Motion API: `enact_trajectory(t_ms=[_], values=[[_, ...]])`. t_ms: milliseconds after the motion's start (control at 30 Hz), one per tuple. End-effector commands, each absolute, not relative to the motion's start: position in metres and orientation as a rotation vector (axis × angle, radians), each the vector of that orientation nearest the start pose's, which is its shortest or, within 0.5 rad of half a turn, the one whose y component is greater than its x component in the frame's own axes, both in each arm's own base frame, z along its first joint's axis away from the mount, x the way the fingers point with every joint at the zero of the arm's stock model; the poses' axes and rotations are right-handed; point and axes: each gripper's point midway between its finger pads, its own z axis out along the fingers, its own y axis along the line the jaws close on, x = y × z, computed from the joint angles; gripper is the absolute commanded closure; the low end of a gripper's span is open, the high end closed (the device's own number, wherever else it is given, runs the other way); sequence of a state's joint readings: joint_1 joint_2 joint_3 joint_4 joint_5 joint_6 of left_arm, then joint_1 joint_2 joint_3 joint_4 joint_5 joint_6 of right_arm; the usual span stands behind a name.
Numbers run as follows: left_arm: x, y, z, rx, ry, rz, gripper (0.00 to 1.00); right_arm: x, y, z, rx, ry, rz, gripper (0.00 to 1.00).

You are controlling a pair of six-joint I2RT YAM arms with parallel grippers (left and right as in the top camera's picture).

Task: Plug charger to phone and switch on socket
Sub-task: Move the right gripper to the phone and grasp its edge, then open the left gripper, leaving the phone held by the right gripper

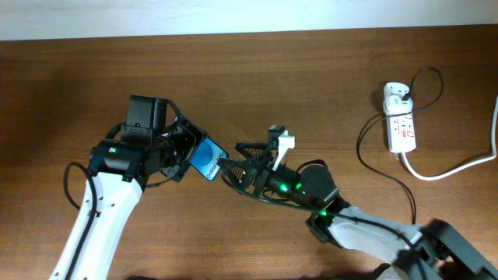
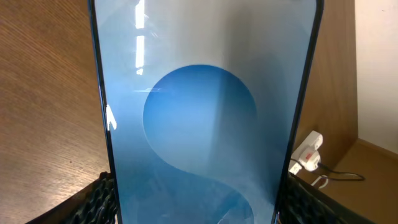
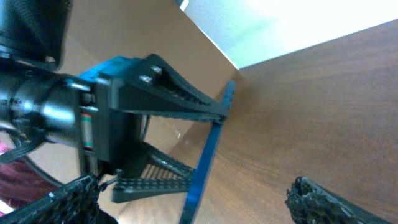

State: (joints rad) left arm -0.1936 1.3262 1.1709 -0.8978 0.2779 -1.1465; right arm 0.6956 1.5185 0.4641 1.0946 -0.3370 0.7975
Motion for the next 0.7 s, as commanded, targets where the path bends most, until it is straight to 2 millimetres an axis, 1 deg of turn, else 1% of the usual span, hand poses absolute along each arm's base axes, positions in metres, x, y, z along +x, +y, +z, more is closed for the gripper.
enact_trajectory(t_ms=[0,33,133,200,267,300,433,500,600,633,667], values=[[0.315,-0.112,0.195,-1.180,2.514,-0.812,0.45,0.286,0.321,0.196,-0.160,1.733,1.446,0.04],[0.315,-0.112,0.195,-1.180,2.514,-0.812,0.45,0.284,0.325,0.198,-0.163,1.731,1.450,0.06],[0.316,-0.113,0.196,-1.177,2.510,-0.815,0.45,0.283,0.335,0.206,-0.123,1.704,1.428,0.07],[0.316,-0.113,0.196,-1.176,2.509,-0.818,0.45,0.281,0.341,0.202,-0.104,1.723,1.398,0.14],[0.316,-0.115,0.196,-1.173,2.514,-0.831,0.45,0.281,0.343,0.203,-0.102,1.720,1.391,0.19],[0.315,-0.115,0.197,-1.171,2.516,-0.837,0.45,0.281,0.343,0.205,-0.102,1.715,1.392,0.25],[0.312,-0.123,0.199,-1.159,2.537,-0.897,0.45,0.282,0.345,0.209,-0.102,1.705,1.397,0.35],[0.311,-0.126,0.200,-1.154,2.544,-0.919,0.45,0.283,0.345,0.207,-0.101,1.716,1.392,0.38],[0.311,-0.127,0.200,-1.151,2.549,-0.930,0.45,0.284,0.347,0.194,-0.100,1.762,1.372,0.40],[0.310,-0.128,0.201,-1.148,2.553,-0.941,0.45,0.285,0.347,0.190,-0.099,1.773,1.368,0.43],[0.310,-0.129,0.201,-1.147,2.553,-0.943,0.45,0.285,0.347,0.190,-0.099,1.772,1.368,0.44]])
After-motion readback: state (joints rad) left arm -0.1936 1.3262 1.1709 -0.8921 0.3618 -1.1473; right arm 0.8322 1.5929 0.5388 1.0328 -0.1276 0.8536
